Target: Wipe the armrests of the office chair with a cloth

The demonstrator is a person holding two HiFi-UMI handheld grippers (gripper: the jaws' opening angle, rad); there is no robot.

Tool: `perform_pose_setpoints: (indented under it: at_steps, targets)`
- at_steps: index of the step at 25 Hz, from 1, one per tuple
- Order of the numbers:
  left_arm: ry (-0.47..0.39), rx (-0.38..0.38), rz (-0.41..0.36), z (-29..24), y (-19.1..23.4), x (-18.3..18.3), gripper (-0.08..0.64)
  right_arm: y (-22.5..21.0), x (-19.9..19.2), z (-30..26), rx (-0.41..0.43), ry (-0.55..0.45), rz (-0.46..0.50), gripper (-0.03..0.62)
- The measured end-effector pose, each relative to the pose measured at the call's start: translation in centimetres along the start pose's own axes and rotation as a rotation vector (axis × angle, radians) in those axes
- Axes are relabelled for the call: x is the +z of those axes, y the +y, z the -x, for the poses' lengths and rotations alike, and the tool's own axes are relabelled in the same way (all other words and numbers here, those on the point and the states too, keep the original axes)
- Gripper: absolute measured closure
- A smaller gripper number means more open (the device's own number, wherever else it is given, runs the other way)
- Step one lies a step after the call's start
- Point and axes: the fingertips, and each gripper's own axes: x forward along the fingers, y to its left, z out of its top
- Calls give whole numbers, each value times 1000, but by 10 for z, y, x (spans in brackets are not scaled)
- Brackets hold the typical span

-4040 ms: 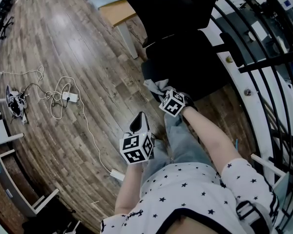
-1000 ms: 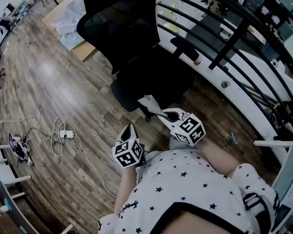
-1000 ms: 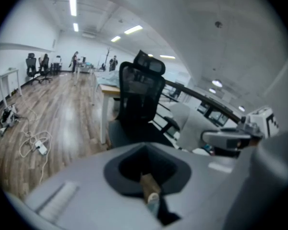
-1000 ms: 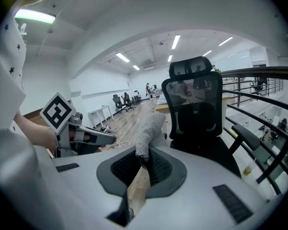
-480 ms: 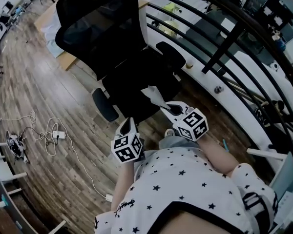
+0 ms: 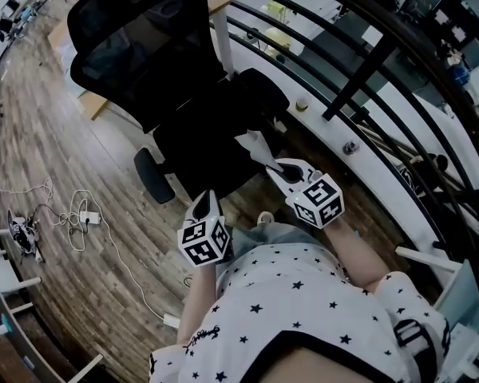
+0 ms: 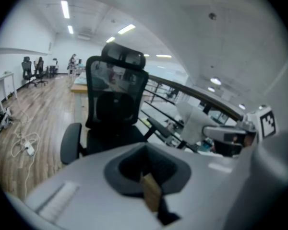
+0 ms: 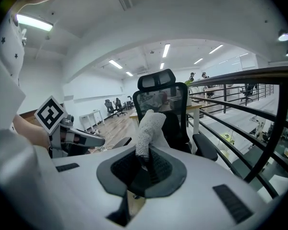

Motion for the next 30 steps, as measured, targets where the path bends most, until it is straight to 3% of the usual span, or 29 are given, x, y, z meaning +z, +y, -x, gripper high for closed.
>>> perform_pose_setpoints:
  at_steps: [11,30]
  targets:
    - [21,-20,-8,-35,-18,13,557,-59,3,1,-116,1,23,565]
    - [118,-84,-12,-136,-23,50,557,-166,37,-87,-165,85,104,565]
